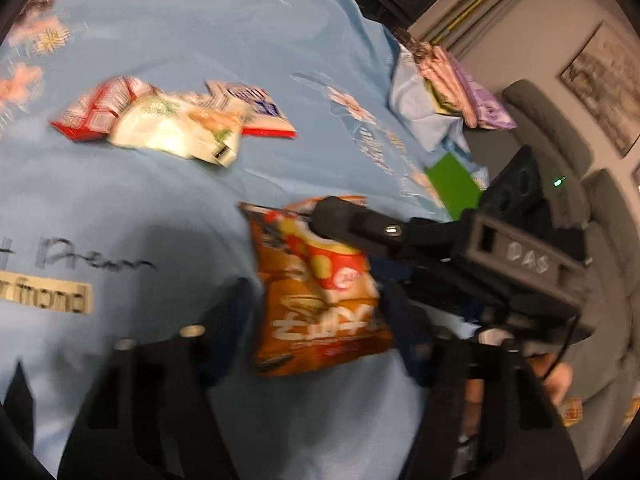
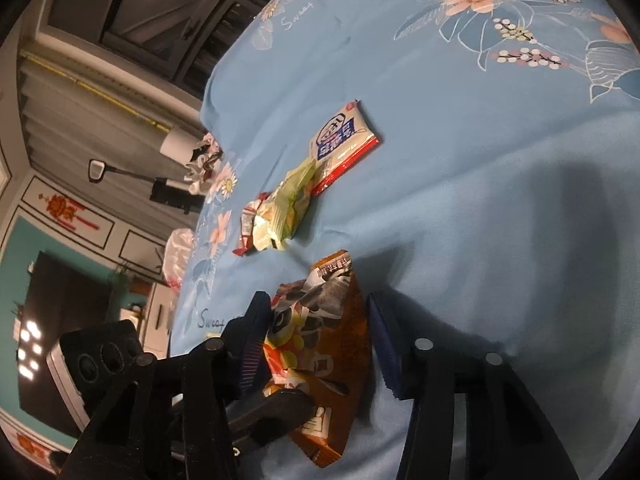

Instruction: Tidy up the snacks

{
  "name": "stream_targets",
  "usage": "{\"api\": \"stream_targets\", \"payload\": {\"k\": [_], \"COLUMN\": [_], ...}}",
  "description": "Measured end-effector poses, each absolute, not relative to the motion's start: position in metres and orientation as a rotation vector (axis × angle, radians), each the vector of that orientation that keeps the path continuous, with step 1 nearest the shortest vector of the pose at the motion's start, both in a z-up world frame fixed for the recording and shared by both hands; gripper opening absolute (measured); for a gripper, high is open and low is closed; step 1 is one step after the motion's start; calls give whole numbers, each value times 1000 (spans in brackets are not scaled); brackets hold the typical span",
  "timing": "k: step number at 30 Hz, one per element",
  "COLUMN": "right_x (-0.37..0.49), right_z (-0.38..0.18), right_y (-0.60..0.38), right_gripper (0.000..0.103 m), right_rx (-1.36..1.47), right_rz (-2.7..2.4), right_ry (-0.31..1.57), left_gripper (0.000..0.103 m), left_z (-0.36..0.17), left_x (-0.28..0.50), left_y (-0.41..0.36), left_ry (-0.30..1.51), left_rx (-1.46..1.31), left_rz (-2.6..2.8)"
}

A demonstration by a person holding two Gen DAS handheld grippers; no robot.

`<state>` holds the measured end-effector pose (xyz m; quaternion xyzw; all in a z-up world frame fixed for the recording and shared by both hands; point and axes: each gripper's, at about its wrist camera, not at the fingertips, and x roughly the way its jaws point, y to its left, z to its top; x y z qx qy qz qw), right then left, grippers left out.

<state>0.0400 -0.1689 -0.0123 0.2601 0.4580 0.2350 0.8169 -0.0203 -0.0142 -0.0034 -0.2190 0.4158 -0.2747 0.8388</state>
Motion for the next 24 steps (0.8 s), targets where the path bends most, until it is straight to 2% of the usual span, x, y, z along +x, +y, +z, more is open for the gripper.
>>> {"api": "stream_targets", "payload": {"k": [9,17,21,24], "right_x": [35,10,5,-3], "right_z": [-8,19,20,30], "right_y": [-169,-182,-200,-220], "right_gripper": [42,33,25,24], "right_rx": [561,556,553,557], "right_rz": [507,552,519,495], "right_ry": [955,849,846,809], "left_gripper": [51,47,43,42], "left_z": [5,21,21,31], "left_x": [-26,-37,-35,-35], "left_y": [-16,-31,-53,-74], "left_ry": [888,863,883,867], "left_rx": [-428,-400,-380,-365], "left_rz": [-591,-660,-663,-696]}}
